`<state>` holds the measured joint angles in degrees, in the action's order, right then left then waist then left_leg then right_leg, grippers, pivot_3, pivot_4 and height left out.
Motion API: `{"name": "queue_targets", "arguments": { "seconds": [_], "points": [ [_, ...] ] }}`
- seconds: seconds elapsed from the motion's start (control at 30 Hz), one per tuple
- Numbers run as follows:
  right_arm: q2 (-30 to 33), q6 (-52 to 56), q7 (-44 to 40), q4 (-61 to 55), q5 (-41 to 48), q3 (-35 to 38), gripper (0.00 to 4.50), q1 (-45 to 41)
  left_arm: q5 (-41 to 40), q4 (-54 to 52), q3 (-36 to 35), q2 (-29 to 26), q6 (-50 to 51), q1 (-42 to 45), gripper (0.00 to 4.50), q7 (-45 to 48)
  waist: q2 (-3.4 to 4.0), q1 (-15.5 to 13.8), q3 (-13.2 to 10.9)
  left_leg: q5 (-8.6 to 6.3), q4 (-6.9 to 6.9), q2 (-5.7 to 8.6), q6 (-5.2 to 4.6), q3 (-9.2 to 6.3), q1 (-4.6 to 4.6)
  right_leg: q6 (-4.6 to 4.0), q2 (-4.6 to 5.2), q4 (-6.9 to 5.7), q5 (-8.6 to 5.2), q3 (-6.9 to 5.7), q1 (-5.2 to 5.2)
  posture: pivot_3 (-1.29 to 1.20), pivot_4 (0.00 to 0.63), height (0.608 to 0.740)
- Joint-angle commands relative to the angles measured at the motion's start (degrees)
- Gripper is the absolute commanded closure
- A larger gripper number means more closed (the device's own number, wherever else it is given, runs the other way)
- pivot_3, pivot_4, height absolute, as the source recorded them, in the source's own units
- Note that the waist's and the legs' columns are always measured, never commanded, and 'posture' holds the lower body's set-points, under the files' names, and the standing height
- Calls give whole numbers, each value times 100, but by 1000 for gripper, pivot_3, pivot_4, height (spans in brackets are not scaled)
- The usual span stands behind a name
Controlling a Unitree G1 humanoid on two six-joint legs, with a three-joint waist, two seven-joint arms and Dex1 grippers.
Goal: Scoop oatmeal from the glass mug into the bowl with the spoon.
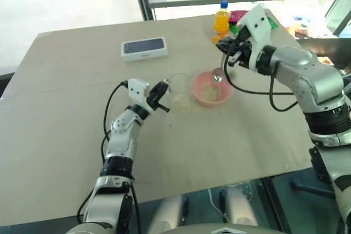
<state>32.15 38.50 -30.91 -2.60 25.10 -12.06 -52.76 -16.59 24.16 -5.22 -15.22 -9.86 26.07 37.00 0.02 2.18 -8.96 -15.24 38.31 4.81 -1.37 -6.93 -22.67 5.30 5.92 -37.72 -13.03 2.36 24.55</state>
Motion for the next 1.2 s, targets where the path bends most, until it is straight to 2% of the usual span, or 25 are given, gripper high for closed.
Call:
{"name": "queue_targets", "arguments": {
  "seconds": [0.03, 0.23, 0.37, 0.53, 0.7, 0.97, 1.13, 1.2],
  "points": [
    [-251, 289, 106, -236, 251, 549, 4500, -106, 169, 216, 129, 6, 187, -198, 4470, 14, 0, 2, 0, 0, 0, 0, 1, 0, 0, 0, 0, 0, 0, 0, 0, 0, 150, 740],
    [-1149, 1716, 888, 219, 1801, 2234, 4500, -1129, 119, 185, 105, 28, 342, -207, 4470, -57, 1, -10, -1, 0, -2, 0, 1, -2, -1, -1, 1, -2, 1, 5, 3, 0, 150, 740],
    [-1456, 2245, 1066, 105, 2429, 2626, 4500, -1341, -5, 121, 93, 57, 624, -211, 4470, -54, -3, -23, 4, -3, -12, -3, -3, -14, -1, -2, 0, 10, 0, -5, 1, 0, 150, 740],
    [-1635, 2592, 1169, -282, 2728, 2494, 4500, -1182, -17, 37, 98, 71, 717, -218, 4470, -65, -7, -22, 6, -13, -9, 0, -20, -10, -2, -1, 3, 7, 0, -2, 0, 0, 150, 740],
    [-1783, 2512, 1132, -414, 2526, 2110, 4500, -755, -23, -5, 88, 87, 763, -228, 4470, -10, -7, -11, 6, -12, -7, 0, -19, -9, -2, -1, 3, 5, 0, -3, 0, 0, 150, 740],
    [-1594, 1893, 667, -210, 1786, 1476, 4500, -576, -74, -191, 76, 105, 944, -297, 4470, -14, -7, -11, 6, -2, -6, 2, -2, -9, -2, -1, 2, 6, 0, -3, 0, 0, 150, 740],
    [-1757, 1767, 657, -130, 1776, 1589, 2686, -545, -58, -226, 60, 90, 944, -323, 4500, -28, -7, -6, 6, -2, -6, 1, -1, -9, -2, -1, 2, 6, 0, -3, 0, 0, 150, 740],
    [-1835, 1704, 756, -30, 1799, 1754, 1726, -607, -56, -239, 61, 91, 948, -328, 4500, -33, -7, -5, 6, -2, -6, 1, -1, -10, -2, -1, 2, 5, 0, -3, 0, 0, 150, 740]
  ]
}}
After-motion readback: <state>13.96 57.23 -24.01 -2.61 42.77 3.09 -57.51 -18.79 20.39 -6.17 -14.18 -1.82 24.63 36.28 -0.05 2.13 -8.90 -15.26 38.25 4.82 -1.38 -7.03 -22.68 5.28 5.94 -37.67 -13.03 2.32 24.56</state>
